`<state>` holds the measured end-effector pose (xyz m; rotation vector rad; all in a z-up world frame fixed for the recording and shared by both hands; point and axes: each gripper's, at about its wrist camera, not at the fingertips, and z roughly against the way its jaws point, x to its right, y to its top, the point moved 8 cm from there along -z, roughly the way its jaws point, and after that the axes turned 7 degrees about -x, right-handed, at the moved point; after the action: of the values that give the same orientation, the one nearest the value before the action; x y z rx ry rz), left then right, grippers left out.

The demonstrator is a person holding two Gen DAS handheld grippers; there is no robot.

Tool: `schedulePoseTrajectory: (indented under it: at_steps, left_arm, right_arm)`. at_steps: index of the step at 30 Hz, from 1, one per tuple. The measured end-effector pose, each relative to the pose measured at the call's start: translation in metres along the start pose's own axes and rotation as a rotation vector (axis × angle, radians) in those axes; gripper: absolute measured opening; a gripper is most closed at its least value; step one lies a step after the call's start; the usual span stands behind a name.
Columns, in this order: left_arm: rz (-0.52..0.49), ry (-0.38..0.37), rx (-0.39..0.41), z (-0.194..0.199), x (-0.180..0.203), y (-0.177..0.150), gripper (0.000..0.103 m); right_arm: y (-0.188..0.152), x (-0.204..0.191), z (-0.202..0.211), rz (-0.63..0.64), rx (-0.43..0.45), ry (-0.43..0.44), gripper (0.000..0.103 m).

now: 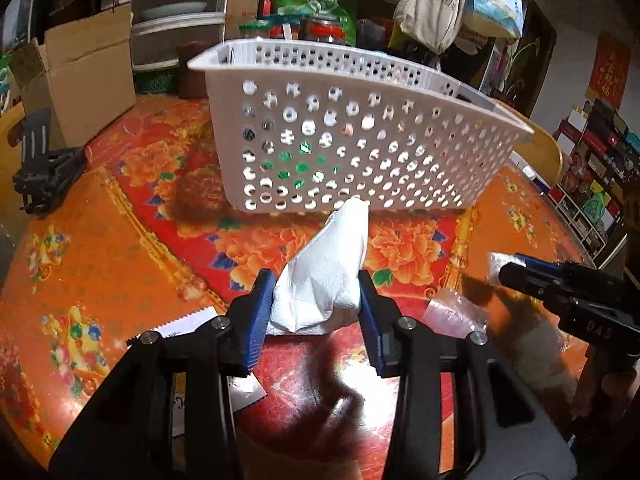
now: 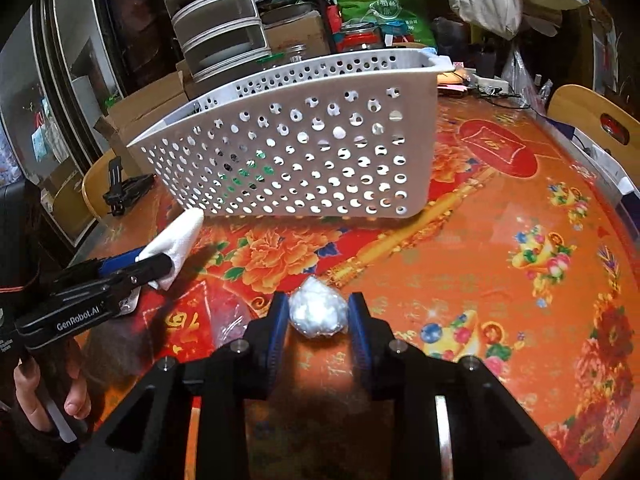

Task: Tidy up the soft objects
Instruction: 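Carry the towel and foil ball into the basket and open both tools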

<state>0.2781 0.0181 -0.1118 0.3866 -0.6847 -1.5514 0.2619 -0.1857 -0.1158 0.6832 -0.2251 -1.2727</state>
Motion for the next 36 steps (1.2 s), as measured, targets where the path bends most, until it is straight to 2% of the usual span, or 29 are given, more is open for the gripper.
schedulePoseTrajectory:
  at_steps: [8,11,17,26,36]
  left_arm:
    - [-0.042,0.037,0.054,0.031,0.010,0.004,0.038]
    - [-0.050,0.049,0.075,0.049,0.012,0.013,0.038]
    - [-0.071,0.077,0.125,0.087,0.013,0.029,0.038]
    - [-0.042,0.037,0.164,0.120,0.010,0.059,0.038]
    - [-0.079,0.032,0.163,0.133,0.024,0.106,0.038]
  right_arm:
    - [0.008,0.003,0.019,0.010,0.025,0.011,0.030]
    - [0.013,0.002,0.028,0.006,0.037,0.037,0.030]
    - [0.032,-0.007,0.060,0.050,0.089,0.026,0.030]
    - [0.079,-0.019,0.108,0.094,0.184,-0.008,0.030]
    - [0.120,-0.029,0.096,0.118,0.152,-0.023,0.030]
